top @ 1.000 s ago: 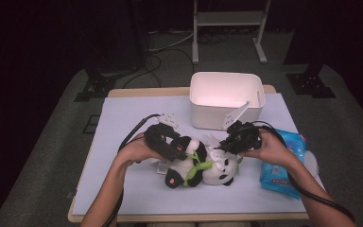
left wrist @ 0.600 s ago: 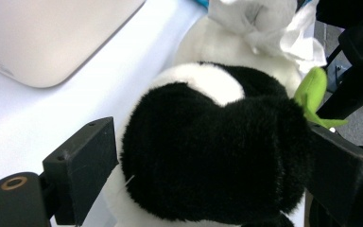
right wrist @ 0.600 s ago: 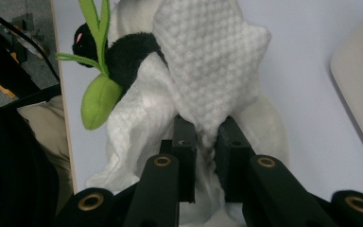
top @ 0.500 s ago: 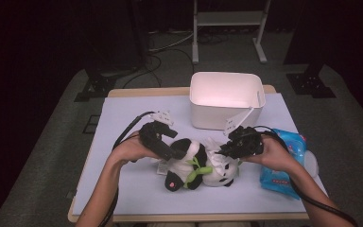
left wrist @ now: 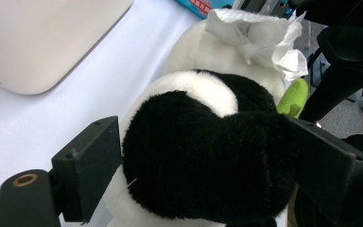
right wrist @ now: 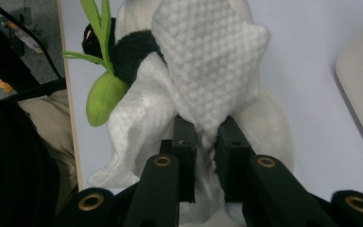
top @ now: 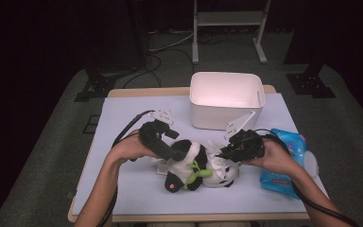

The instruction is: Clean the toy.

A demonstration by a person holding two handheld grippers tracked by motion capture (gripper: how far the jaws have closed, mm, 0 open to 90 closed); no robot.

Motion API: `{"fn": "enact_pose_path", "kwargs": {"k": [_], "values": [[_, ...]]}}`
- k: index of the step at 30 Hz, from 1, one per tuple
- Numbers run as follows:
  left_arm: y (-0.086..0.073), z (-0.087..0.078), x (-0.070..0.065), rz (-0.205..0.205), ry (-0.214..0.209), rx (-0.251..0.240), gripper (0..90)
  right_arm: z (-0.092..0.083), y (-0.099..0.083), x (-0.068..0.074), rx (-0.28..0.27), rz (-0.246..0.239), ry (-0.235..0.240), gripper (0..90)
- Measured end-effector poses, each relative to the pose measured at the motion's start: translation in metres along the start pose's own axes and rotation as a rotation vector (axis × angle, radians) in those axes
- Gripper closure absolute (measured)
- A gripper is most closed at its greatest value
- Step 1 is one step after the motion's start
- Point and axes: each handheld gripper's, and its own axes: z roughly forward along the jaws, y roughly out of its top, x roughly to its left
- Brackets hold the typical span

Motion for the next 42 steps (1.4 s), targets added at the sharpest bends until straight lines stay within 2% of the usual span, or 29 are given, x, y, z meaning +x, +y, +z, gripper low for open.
{"fn": "enact_pose_path", "kwargs": {"k": [5, 12, 18, 34, 37, 42], "values": [[0.001, -0.004, -0.001, 0.005, 0.004, 0.001, 13.5, 0.0, 0.0, 0.001, 0.0, -0.006, -0.003, 79.3], [0.004, -0.013, -0.002, 0.003, 0.004, -0.033, 11.8, 0.0, 0.0, 0.003, 0.003, -0.016, -0.002, 79.3], [0.005, -0.02, 0.0, -0.003, 0.016, -0.039, 11.8, -0.001, 0.0, 0.006, 0.008, -0.023, -0.002, 79.3], [0.004, -0.024, 0.003, -0.018, 0.016, -0.053, 11.8, -0.001, 0.0, 0.011, 0.014, -0.039, 0.007, 79.3], [0.003, -0.023, 0.003, -0.015, 0.027, -0.038, 11.8, -0.001, 0.0, 0.011, 0.015, -0.037, 0.016, 79.3], [0.001, -0.019, 0.0, -0.015, 0.004, -0.026, 11.9, -0.001, 0.001, 0.012, 0.017, -0.045, 0.013, 79.3]]}}
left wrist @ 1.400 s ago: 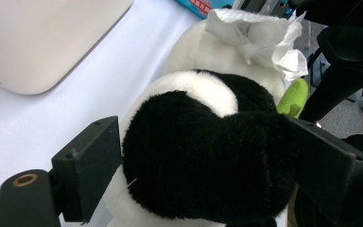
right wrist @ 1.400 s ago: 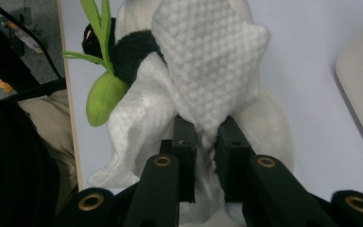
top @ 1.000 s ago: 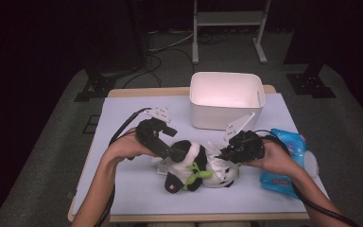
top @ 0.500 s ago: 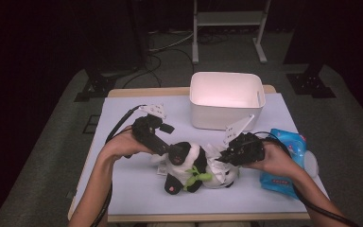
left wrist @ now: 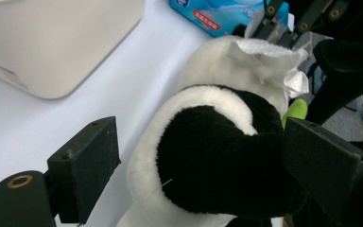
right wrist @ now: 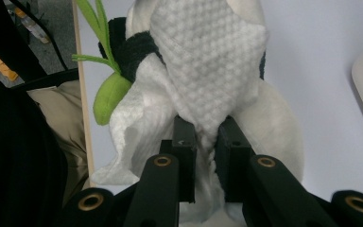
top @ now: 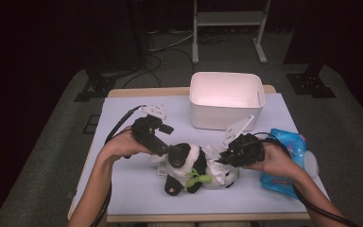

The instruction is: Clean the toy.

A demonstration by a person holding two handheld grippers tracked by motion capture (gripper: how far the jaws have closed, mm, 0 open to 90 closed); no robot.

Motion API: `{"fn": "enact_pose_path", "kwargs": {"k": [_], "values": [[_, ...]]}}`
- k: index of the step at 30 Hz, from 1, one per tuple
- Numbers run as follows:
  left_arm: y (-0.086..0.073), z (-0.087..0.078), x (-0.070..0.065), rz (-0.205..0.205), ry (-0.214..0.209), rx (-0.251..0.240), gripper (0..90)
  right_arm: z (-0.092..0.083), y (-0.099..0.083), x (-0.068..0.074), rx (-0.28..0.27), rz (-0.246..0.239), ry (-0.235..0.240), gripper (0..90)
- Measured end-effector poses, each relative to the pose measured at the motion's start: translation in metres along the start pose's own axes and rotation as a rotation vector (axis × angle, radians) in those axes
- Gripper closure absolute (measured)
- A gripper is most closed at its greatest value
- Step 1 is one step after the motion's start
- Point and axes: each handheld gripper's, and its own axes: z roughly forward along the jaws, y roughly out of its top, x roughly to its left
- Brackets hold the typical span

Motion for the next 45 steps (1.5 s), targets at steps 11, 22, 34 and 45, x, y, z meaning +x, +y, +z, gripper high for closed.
{"fn": "enact_pose_path", "kwargs": {"k": [11, 22, 34, 45], "values": [[-0.025, 0.02, -0.007, -0.02, -0.029, -0.004, 12.1, -0.002, 0.013, 0.002, -0.006, -0.004, -0.009, 79.3], [-0.042, 0.028, -0.014, -0.032, -0.04, -0.068, 12.3, 0.024, 0.057, 0.009, 0.085, -0.088, -0.019, 79.5], [-0.045, 0.03, -0.019, -0.012, -0.02, -0.073, 12.3, 0.039, 0.093, 0.014, 0.123, -0.127, 0.002, 79.4], [-0.043, 0.029, -0.022, -0.001, -0.025, -0.054, 12.5, 0.018, 0.063, 0.003, 0.134, -0.071, -0.023, 79.3]]}}
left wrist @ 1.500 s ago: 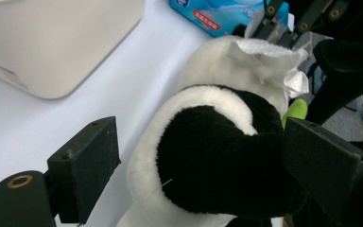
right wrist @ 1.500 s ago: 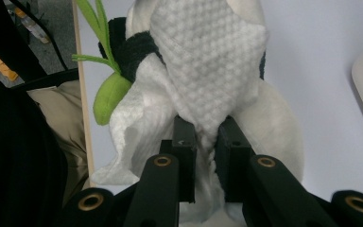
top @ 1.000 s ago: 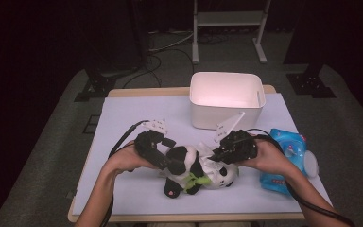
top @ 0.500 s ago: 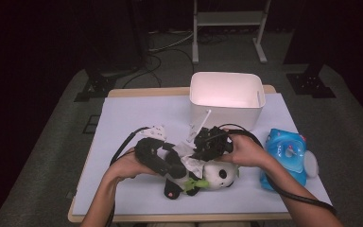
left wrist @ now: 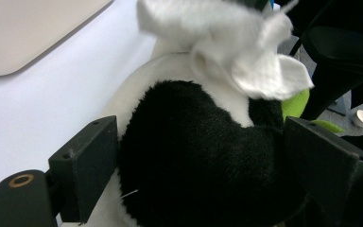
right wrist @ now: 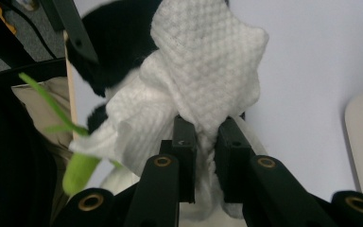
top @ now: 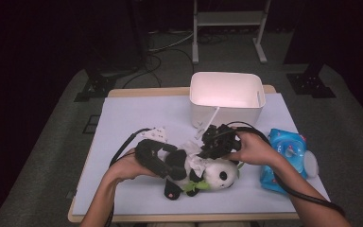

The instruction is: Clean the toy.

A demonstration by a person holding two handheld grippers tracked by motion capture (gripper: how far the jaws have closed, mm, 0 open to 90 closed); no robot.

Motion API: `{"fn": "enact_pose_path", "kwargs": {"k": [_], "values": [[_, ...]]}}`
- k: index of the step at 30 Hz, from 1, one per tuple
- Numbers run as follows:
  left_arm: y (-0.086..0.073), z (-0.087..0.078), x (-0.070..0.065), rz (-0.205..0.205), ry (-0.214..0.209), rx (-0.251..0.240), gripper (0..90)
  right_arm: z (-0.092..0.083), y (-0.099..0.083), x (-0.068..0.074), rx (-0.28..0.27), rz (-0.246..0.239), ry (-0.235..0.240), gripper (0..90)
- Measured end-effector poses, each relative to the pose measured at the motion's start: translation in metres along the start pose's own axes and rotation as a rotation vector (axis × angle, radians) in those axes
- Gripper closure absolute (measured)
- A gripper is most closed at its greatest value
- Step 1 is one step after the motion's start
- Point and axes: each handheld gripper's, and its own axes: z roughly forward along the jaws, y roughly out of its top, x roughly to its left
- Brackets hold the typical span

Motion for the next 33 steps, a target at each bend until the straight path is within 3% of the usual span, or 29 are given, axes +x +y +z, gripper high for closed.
{"fn": "enact_pose_path", "kwargs": {"k": [1, 6, 17, 24, 30, 33], "values": [[0.001, 0.0, -0.001, 0.001, 0.001, 0.004, 12.4, -0.007, -0.011, -0.002, -0.021, 0.02, 0.005, 79.3], [0.002, 0.0, -0.002, -0.002, -0.001, 0.014, 12.4, -0.018, -0.027, -0.002, -0.048, 0.046, -0.001, 79.2], [0.006, 0.0, -0.004, -0.004, -0.003, 0.047, 12.4, -0.033, -0.07, -0.006, -0.032, 0.12, -0.018, 78.8], [0.016, -0.004, -0.005, 0.003, -0.02, 0.078, 11.7, -0.026, -0.072, -0.002, -0.04, 0.112, -0.008, 78.8], [0.032, -0.005, -0.007, 0.033, -0.018, 0.087, 12.8, -0.025, -0.071, 0.0, -0.043, 0.105, -0.014, 78.8], [0.039, 0.001, -0.007, 0.042, -0.012, 0.121, 12.8, -0.025, -0.071, 0.002, -0.048, 0.095, -0.015, 78.7]]}}
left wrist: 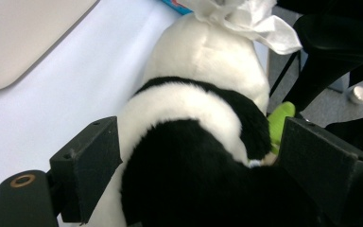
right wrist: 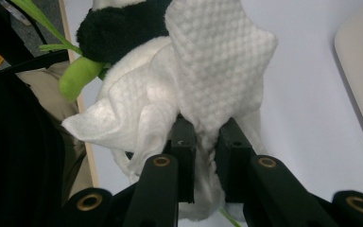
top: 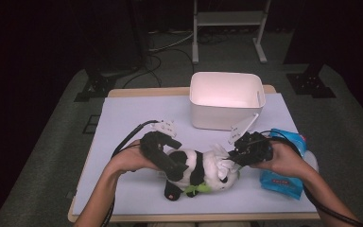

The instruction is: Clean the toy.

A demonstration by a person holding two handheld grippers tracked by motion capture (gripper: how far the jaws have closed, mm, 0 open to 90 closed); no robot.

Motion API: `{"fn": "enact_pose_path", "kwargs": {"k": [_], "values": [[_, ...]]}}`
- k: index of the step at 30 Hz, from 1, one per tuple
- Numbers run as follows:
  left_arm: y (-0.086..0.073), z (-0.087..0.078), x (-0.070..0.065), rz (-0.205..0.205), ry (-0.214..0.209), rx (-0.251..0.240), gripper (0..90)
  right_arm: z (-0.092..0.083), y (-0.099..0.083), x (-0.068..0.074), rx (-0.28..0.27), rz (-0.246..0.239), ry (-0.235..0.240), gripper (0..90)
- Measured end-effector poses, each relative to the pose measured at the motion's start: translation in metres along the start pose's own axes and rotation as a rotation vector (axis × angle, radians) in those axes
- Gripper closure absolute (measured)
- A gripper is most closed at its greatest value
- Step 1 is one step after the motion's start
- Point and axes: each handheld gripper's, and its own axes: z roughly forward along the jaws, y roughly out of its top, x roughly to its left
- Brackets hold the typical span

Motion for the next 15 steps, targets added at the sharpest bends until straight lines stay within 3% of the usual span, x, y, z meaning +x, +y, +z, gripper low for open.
{"fn": "enact_pose_path", "kwargs": {"k": [10, 15], "values": [[0.012, 0.022, 0.005, 0.006, 0.006, 0.133, 14.0, 0.0, -0.004, 0.003, -0.021, -0.008, 0.005, 78.7], [0.015, 0.035, 0.007, 0.032, 0.013, 0.211, 13.7, 0.001, -0.004, 0.006, -0.022, -0.015, 0.008, 78.8]]}}
